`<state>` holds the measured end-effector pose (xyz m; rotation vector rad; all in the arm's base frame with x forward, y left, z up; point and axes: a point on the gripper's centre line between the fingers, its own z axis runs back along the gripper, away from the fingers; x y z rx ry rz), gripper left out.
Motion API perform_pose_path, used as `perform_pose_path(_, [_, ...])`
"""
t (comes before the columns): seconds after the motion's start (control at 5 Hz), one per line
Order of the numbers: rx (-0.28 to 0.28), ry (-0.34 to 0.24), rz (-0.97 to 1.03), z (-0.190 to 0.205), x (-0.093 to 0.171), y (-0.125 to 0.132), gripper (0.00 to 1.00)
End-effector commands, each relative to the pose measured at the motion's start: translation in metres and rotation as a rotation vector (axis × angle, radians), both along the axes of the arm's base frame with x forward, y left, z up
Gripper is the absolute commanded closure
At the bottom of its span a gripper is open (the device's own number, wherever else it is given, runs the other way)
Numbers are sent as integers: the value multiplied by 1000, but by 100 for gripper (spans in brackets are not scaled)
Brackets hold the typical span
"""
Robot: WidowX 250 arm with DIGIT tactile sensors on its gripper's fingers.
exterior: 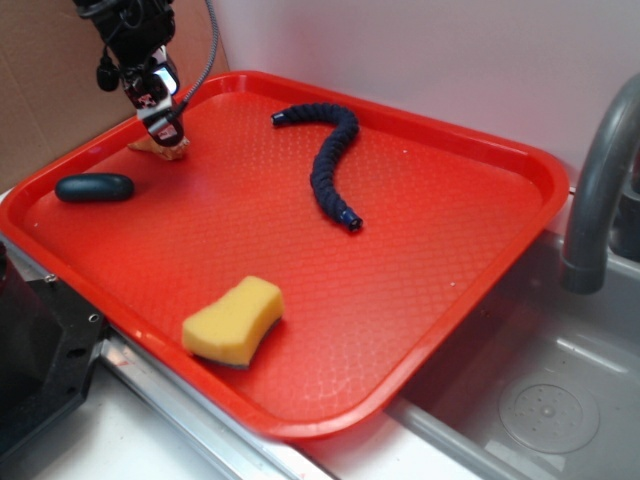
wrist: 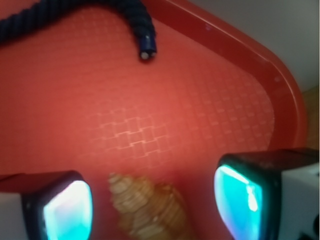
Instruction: Grab the shell.
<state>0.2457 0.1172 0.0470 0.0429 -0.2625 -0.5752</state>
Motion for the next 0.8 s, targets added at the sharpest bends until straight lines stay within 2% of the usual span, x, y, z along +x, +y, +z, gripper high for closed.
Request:
perform_pose_path(0.0, [48,49,-59,-24,9,-11,0])
perform_pose_path(0.2, [68,69,-59,-30,12,-17,32])
perform_pose_path(0.4, [72,66,-52,-30,13,-17,100])
perform_pose_path(0.6, [63,60,-44,-20,14,-20,100])
